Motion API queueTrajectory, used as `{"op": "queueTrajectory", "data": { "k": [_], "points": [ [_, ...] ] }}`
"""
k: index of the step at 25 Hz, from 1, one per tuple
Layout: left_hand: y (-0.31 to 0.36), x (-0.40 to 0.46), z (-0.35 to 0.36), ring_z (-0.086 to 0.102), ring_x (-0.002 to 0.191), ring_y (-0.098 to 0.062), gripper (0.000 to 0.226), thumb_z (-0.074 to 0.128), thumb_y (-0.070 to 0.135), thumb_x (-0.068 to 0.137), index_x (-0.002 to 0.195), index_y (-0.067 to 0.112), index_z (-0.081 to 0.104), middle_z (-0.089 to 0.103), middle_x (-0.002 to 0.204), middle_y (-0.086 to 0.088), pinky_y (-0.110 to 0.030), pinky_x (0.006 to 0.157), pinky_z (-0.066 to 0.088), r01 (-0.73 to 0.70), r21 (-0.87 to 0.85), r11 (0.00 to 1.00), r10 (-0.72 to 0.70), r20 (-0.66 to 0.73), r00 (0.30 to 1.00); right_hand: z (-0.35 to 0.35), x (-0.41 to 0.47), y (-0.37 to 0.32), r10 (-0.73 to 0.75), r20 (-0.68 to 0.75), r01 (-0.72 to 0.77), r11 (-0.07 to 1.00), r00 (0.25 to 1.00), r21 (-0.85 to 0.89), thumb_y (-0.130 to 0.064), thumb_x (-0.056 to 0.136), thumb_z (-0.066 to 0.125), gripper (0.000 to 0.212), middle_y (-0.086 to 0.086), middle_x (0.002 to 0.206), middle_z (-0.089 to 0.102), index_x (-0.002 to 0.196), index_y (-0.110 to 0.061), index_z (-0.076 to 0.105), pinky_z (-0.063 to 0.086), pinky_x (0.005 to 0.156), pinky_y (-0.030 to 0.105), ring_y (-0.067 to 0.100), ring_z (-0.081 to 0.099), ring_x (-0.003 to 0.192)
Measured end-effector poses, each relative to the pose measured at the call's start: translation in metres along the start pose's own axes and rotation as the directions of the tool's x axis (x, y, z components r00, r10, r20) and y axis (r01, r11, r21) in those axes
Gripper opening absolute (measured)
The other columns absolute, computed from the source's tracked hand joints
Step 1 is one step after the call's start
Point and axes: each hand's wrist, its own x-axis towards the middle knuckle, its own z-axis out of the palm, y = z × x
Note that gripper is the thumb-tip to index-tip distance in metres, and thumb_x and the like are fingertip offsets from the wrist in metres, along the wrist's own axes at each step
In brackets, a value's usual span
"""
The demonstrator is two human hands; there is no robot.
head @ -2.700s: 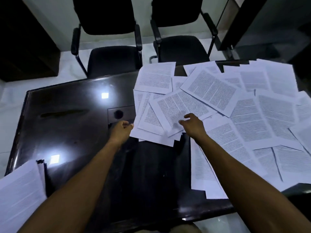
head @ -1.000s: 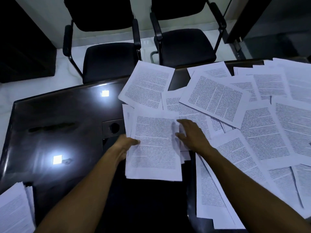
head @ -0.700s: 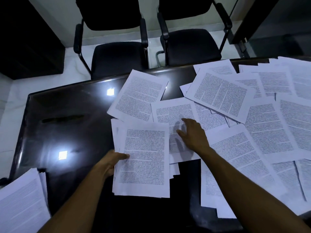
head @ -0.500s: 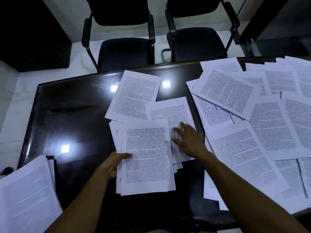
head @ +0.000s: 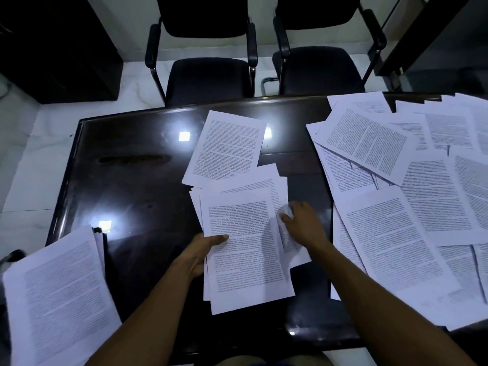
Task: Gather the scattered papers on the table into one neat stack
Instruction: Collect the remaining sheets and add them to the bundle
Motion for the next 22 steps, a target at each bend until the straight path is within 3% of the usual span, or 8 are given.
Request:
{"op": "queueTrajectory", "data": {
  "k": [2,4,7,10,14,17,19,22],
  "points": [
    [-0.001,0.002,0.002,0.072,0.106,-0.036,0.031,0.073,0.002,0.089,0.12,0.005,0.07,0.075,0.116,-0.017,-0.046,0.087,0.06,-0.013,0.013,1.0,0.013,-0.011,1.0,0.006,-0.01,-0.013,-0.047,0.099,0.042,0.997,0.994,0.058,-0.037,0.099,0.059,0.018,0.0,0.1,0.061,0.1,-0.02,0.063,0.043,0.075,0.031,0.018,0.059,0.087],
    [-0.004,0.005,0.001,0.072,0.105,-0.035,0.031,0.071,-0.002,0.089,0.119,0.004,0.07,0.074,0.117,-0.018,-0.045,0.087,0.059,-0.031,0.022,0.999,0.032,-0.03,0.999,0.008,-0.013,-0.021,-0.06,0.144,0.05,0.996,0.988,0.076,-0.039,0.101,0.058,0.023,0.0,0.101,0.065,0.106,-0.017,0.064,0.041,0.069,0.027,0.016,0.059,0.086],
    [-0.008,0.007,-0.004,0.072,0.106,-0.035,0.031,0.067,-0.006,0.09,0.12,0.003,0.07,0.074,0.117,-0.018,-0.045,0.088,0.059,-0.035,0.045,0.998,0.036,-0.032,0.999,-0.006,0.003,-0.026,0.002,0.04,-0.006,0.995,0.999,0.101,-0.039,0.1,0.06,0.037,0.006,0.116,0.07,0.125,-0.012,0.064,0.04,0.077,0.025,0.022,0.065,0.1],
    [-0.006,0.0,-0.013,0.074,0.102,-0.032,0.03,0.069,-0.005,0.09,0.119,0.003,0.07,0.076,0.113,-0.015,-0.041,0.084,0.06,-0.041,0.115,0.992,0.048,-0.056,0.997,-0.022,0.032,-0.037,0.006,-0.069,0.002,0.994,0.998,0.106,-0.038,0.098,0.062,0.035,0.009,0.11,0.071,0.118,-0.009,0.066,0.037,0.076,0.025,0.026,0.066,0.102],
    [-0.006,-0.005,-0.036,0.075,0.098,-0.028,0.03,0.071,-0.003,0.09,0.118,0.005,0.07,0.077,0.11,-0.011,-0.036,0.077,0.061,-0.057,0.166,0.984,0.078,-0.123,0.989,-0.018,0.089,-0.076,0.073,-0.025,-0.069,0.989,0.997,0.13,-0.051,0.093,0.061,0.041,0.004,0.091,0.069,0.094,-0.011,0.071,0.046,0.075,0.032,0.026,0.066,0.092],
    [-0.006,-0.005,-0.049,0.073,0.104,-0.028,0.034,0.073,-0.002,0.088,0.122,0.005,0.069,0.076,0.115,-0.011,-0.041,0.091,0.06,-0.067,0.19,0.979,0.095,-0.143,0.985,0.003,0.121,-0.107,0.216,0.028,-0.217,0.954,0.976,0.206,-0.07,0.079,0.059,0.059,0.004,0.101,0.074,0.097,-0.016,0.075,0.055,0.091,0.046,0.031,0.068,0.096],
    [-0.007,-0.004,-0.053,0.072,0.107,-0.027,0.036,0.073,-0.001,0.088,0.123,0.005,0.069,0.075,0.117,-0.011,-0.04,0.096,0.057,-0.077,0.204,0.976,0.109,-0.151,0.983,0.02,0.137,-0.122,0.263,0.046,-0.263,0.905,0.964,0.335,-0.057,0.083,0.069,0.044,0.002,0.1,0.073,0.1,-0.016,0.074,0.057,0.091,0.047,0.03,0.07,0.095],
    [-0.009,0.0,-0.058,0.072,0.107,-0.024,0.036,0.075,0.0,0.087,0.122,0.006,0.07,0.076,0.116,-0.008,-0.037,0.097,0.057,-0.088,0.197,0.976,0.118,-0.147,0.982,0.032,0.15,-0.142,0.239,0.033,-0.216,0.8,0.97,0.56,-0.031,0.086,0.071,0.019,0.006,0.082,0.071,0.073,-0.019,0.064,0.06,0.075,0.041,0.03,0.07,0.08]
  ]
}}
